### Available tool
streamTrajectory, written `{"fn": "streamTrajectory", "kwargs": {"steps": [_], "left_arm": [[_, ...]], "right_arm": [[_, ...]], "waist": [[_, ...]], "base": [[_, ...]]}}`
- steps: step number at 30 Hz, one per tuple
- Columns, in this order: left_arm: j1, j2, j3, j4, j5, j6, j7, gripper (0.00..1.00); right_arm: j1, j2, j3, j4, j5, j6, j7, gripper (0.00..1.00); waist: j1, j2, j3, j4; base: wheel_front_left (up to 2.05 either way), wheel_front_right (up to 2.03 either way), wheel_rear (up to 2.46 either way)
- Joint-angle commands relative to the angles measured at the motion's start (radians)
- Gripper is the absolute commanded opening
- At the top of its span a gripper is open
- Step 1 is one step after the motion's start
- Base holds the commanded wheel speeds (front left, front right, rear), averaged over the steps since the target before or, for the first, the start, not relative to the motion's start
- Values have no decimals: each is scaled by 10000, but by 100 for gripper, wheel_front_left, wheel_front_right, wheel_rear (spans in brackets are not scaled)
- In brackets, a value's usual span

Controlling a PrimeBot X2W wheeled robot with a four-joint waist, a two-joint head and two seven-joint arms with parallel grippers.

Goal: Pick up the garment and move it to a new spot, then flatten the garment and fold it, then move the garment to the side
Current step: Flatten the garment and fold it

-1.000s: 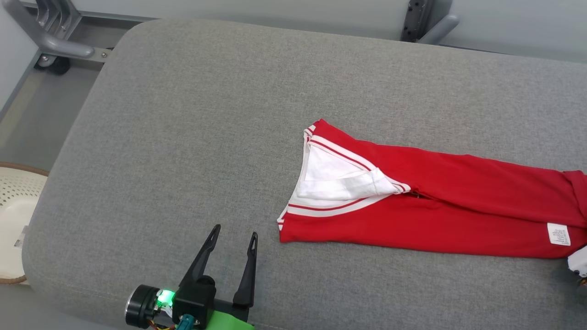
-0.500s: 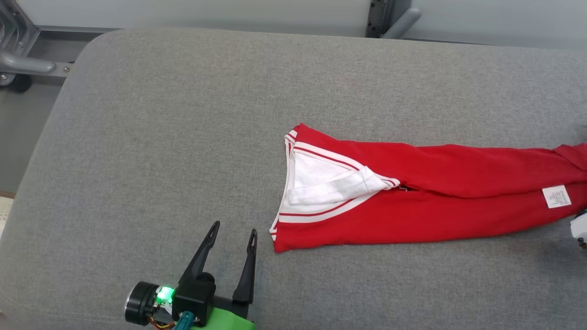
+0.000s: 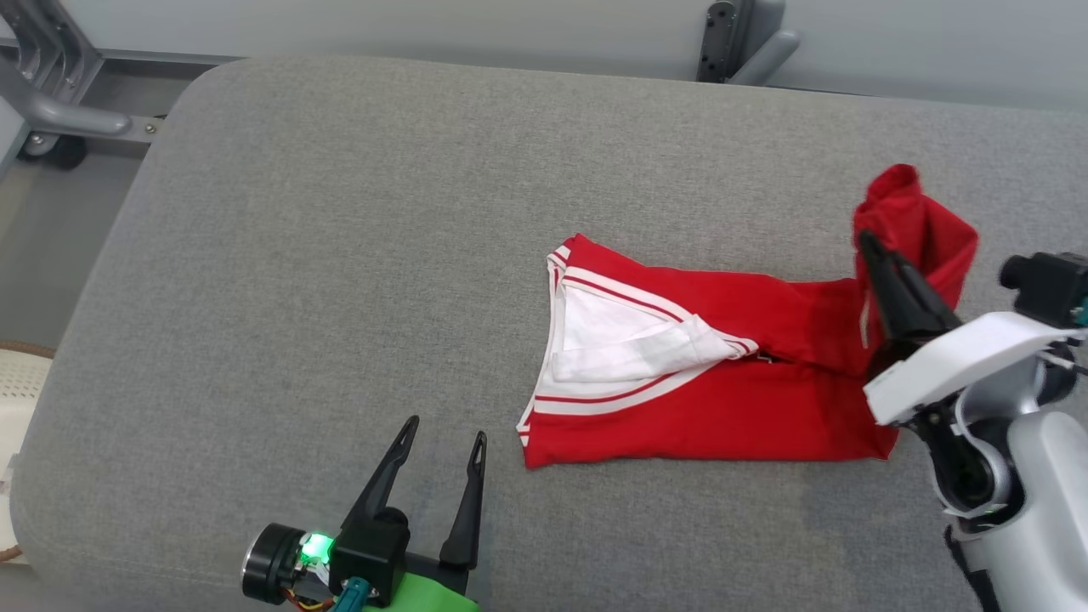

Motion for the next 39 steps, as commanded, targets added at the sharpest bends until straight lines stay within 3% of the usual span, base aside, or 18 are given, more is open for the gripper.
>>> {"fn": "streamTrajectory", "kwargs": {"steps": [1,12,23,24,26,32,39], "left_arm": [[-163,-10,19,29,-51,-17,-24,100],[-239,-36,-249,205,-209,-88,-24,100],[-275,-44,-462,276,-375,6,-24,100],[-278,-45,-486,279,-393,21,-24,100],[-280,-45,-502,282,-439,54,-24,100],[-260,-45,-388,315,-386,133,-24,100],[-263,-39,-79,185,-442,239,-24,100]], "right_arm": [[-133,248,320,-176,-143,-2,165,0],[-946,1502,1685,1199,-395,0,113,0],[-1644,1889,2604,3055,-366,0,-297,0],[-1684,1925,2675,3191,-318,0,-390,39],[-1756,2003,2870,3336,-24,0,-554,100],[-1871,1851,3168,3015,648,-2,-1164,100],[-1348,879,2837,2586,320,0,-2719,100]], "waist": [[0,0,-36,256],[0,0,-68,1255],[0,0,-5,1720],[0,0,4,1729],[0,0,7,1710],[0,0,18,1285],[0,0,-98,351]], "base": [[0,0,0],[0,0,0],[0,0,0],[0,0,0],[0,0,0],[0,0,0],[0,0,0]]}}
